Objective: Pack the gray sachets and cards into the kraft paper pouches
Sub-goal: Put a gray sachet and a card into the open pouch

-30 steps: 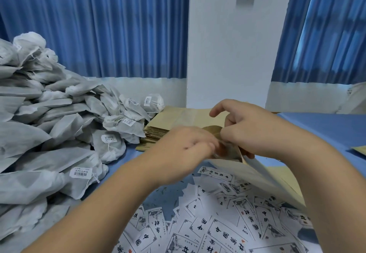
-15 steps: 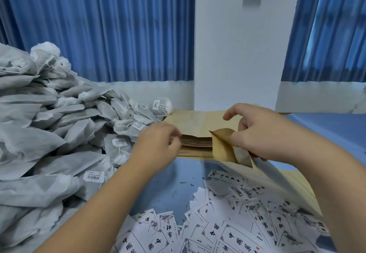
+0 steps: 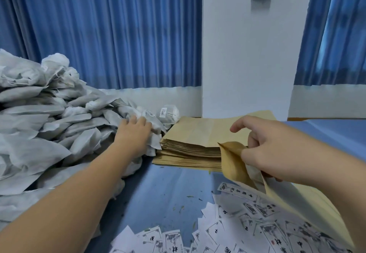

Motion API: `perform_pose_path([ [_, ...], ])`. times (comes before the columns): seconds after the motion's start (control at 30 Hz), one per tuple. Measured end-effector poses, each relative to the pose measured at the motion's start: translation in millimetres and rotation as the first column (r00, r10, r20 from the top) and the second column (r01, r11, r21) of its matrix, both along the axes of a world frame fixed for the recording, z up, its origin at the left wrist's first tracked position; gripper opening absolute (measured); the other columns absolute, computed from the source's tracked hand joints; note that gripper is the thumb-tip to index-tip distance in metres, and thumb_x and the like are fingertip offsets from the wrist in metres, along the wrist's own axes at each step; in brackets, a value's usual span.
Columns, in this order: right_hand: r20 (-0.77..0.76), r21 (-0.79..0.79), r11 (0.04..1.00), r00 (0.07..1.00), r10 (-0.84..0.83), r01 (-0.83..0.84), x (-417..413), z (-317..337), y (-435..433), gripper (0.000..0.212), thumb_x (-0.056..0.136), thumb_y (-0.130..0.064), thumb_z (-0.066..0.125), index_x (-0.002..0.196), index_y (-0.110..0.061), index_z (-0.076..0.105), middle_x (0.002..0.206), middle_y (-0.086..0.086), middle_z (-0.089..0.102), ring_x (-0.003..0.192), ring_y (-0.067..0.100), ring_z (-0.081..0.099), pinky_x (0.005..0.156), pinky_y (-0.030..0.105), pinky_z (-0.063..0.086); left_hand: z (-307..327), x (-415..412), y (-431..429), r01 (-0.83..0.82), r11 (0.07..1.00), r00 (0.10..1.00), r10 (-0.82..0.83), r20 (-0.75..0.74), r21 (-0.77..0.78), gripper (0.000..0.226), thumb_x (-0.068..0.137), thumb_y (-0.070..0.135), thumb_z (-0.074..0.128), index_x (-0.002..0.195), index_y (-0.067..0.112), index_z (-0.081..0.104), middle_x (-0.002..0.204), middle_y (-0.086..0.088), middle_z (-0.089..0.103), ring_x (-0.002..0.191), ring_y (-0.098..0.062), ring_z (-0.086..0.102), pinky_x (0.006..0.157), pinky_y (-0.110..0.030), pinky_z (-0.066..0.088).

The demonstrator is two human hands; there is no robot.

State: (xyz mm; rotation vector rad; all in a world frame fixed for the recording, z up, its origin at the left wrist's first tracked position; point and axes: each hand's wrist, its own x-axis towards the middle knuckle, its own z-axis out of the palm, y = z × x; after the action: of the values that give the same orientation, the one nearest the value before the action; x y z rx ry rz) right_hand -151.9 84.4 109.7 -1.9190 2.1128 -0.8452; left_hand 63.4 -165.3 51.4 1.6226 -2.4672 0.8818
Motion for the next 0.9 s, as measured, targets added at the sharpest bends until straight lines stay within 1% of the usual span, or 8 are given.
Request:
perform_pose_path([
  [0.1, 0.019, 0.019, 1.0, 1.0, 0.006, -0.007, -0.1, -3.6, -2.1, 0.041, 0.079, -0.017, 0.053, 0.111, -0.042, 0.047, 0.064, -0.004, 0.061, 0.045, 0.0, 0.053, 0.045, 0.022, 0.04, 8.5, -13.7, -6.6, 0.062, 0.993, 0.997, -0.058, 0.043, -0.096, 0.053, 0.084, 0.038, 0.054, 0.133, 0.026, 0.038, 0.133, 0.0, 0.044, 0.121, -0.025, 0.046, 0.098, -0.043, 0.034],
  [0.27, -0.051, 0.037, 0.999, 0.999, -0.013, 0.015, -1.3, -9.1, -7.5, 0.044, 0.077, -0.022, 0.052, 0.112, -0.047, 0.045, 0.07, -0.009, 0.06, 0.054, -0.001, 0.055, 0.052, 0.022, 0.041, 9.6, -24.4, -18.4, -0.04, 0.997, 0.992, 0.032, 0.123, 0.062, 0.055, 0.089, 0.037, 0.051, 0.139, 0.023, 0.036, 0.141, -0.007, 0.038, 0.121, -0.028, 0.049, 0.088, -0.043, 0.041],
  [0.4, -0.069, 0.052, 0.999, 0.998, -0.01, 0.014, -1.1, -10.3, -7.9, 0.044, 0.077, -0.022, 0.052, 0.112, -0.047, 0.045, 0.07, -0.008, 0.061, 0.057, 0.001, 0.057, 0.056, 0.024, 0.045, 2.5, -23.6, -19.4, -0.084, 0.996, 0.986, 0.077, 0.15, 0.037, 0.049, 0.087, 0.038, 0.057, 0.131, 0.02, 0.046, 0.127, -0.003, 0.047, 0.114, -0.025, 0.052, 0.074, -0.036, 0.035],
  [0.6, -0.053, 0.046, 0.999, 0.999, -0.008, 0.01, -4.7, -8.5, -8.1, 0.043, 0.077, -0.021, 0.052, 0.113, -0.045, 0.046, 0.072, -0.007, 0.06, 0.05, 0.0, 0.055, 0.049, 0.022, 0.04, -0.4, -13.7, -16.2, -0.004, 0.991, 0.995, 0.018, 0.098, -0.135, 0.033, 0.089, 0.031, 0.051, 0.12, 0.02, 0.054, 0.12, -0.001, 0.053, 0.113, -0.022, 0.048, 0.085, -0.034, 0.038],
  [0.73, -0.064, 0.045, 0.999, 0.998, -0.015, 0.018, -5.0, -3.6, -5.5, 0.044, 0.078, -0.02, 0.054, 0.116, -0.041, 0.047, 0.074, -0.005, 0.062, 0.05, 0.002, 0.055, 0.049, 0.022, 0.04, 9.7, -4.3, 3.9, 0.02, 0.986, 0.985, -0.047, -0.165, -0.163, 0.039, 0.087, 0.044, 0.047, 0.108, 0.013, 0.06, 0.112, -0.005, 0.057, 0.107, -0.026, 0.049, 0.079, -0.036, 0.04],
  [0.8, -0.071, 0.053, 0.998, 0.997, -0.015, 0.019, -5.7, -1.1, -4.1, 0.043, 0.079, -0.02, 0.054, 0.117, -0.039, 0.047, 0.075, -0.005, 0.062, 0.046, 0.0, 0.054, 0.048, 0.022, 0.04, 14.2, -6.3, 23.2, 0.049, 0.991, 0.906, -0.095, -0.412, -0.121, 0.04, 0.083, 0.045, 0.051, 0.094, 0.008, 0.061, 0.097, -0.007, 0.055, 0.099, -0.03, 0.052, 0.075, -0.038, 0.041],
  [0.83, -0.059, 0.063, 0.998, 0.998, -0.013, 0.017, -6.0, -0.1, -3.2, 0.043, 0.08, -0.019, 0.053, 0.118, -0.038, 0.047, 0.075, -0.004, 0.063, 0.045, 0.001, 0.055, 0.047, 0.024, 0.042, 16.7, -9.2, 36.7, 0.102, 0.992, 0.801, -0.127, -0.585, -0.075, 0.038, 0.082, 0.042, 0.054, 0.086, 0.005, 0.058, 0.089, -0.007, 0.053, 0.094, -0.032, 0.054, 0.071, -0.038, 0.041],
  [0.9, -0.023, 0.082, 0.997, 1.0, -0.011, 0.013, -7.0, 1.6, -0.5, 0.043, 0.079, -0.018, 0.053, 0.117, -0.037, 0.047, 0.074, -0.003, 0.064, 0.048, 0.009, 0.059, 0.048, 0.028, 0.049, 22.4, -16.8, 65.4, 0.279, 0.96, 0.488, -0.117, -0.865, 0.027, 0.033, 0.08, 0.036, 0.059, 0.082, 0.003, 0.058, 0.081, -0.009, 0.058, 0.083, -0.03, 0.058, 0.065, -0.037, 0.042],
])
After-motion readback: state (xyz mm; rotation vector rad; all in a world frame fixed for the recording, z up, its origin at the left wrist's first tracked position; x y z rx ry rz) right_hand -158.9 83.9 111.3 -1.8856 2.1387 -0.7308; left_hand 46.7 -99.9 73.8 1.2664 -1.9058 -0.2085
